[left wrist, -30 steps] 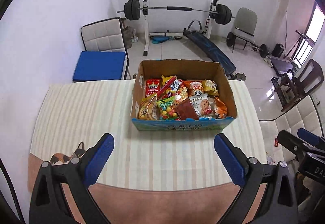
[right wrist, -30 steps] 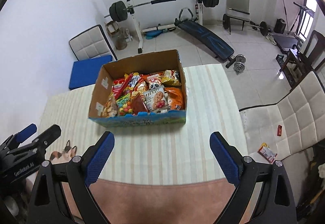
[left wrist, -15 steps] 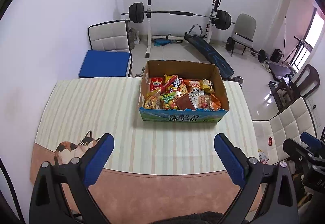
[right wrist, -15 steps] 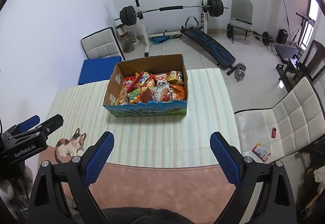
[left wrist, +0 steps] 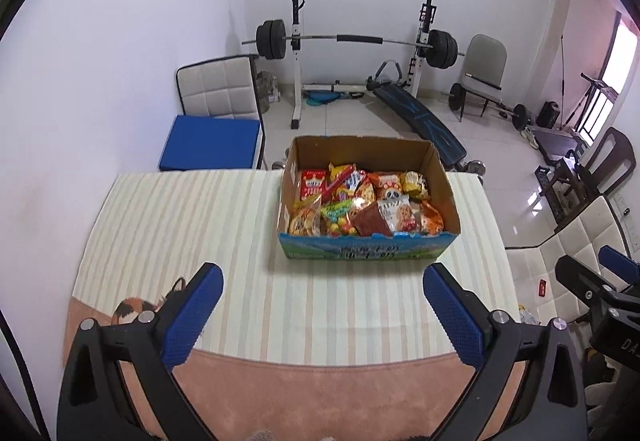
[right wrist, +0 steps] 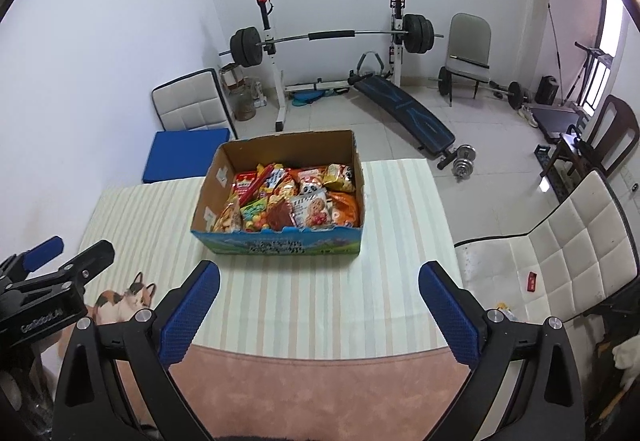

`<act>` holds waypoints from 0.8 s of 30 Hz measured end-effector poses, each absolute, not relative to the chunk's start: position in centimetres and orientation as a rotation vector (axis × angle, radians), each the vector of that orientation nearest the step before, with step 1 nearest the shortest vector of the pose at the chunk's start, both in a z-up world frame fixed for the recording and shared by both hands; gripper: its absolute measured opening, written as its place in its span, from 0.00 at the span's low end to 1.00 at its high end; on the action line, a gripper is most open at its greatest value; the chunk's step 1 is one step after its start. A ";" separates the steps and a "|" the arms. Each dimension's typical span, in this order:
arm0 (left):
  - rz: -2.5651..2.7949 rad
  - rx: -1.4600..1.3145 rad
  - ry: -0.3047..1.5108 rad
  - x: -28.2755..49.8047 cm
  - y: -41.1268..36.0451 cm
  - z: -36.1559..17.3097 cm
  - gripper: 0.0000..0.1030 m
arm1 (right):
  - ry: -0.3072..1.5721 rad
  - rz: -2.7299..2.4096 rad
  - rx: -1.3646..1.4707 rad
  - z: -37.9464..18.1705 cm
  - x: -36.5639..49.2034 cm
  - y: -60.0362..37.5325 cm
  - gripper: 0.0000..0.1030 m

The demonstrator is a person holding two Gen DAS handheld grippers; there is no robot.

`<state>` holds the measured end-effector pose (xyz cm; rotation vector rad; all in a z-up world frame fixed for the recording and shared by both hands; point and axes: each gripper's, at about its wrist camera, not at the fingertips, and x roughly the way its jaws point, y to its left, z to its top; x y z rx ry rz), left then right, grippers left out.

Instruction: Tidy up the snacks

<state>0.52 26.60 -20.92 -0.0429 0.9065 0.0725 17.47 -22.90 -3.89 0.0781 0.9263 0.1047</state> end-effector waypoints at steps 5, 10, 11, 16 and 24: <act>0.077 -0.038 0.899 2.0 26.6 -21.4 1.00 | 0.900 0.082 0.057 -4.2 19.2 -22.4 0.99; 0.076 -0.029 0.897 3.4 26.4 -21.8 1.00 | 0.887 0.069 0.038 -4.5 20.7 -21.9 0.99; 0.076 -0.027 0.896 3.6 26.3 -21.9 1.00 | 0.883 0.065 0.036 -4.5 20.9 -21.9 0.99; 0.072 -0.029 0.899 4.3 26.0 -22.3 1.00 | 0.881 0.053 0.036 -4.8 21.7 -21.9 0.99; 0.067 -0.057 0.912 4.8 26.1 -22.6 1.00 | 0.872 0.046 0.034 -4.8 21.9 -22.0 0.99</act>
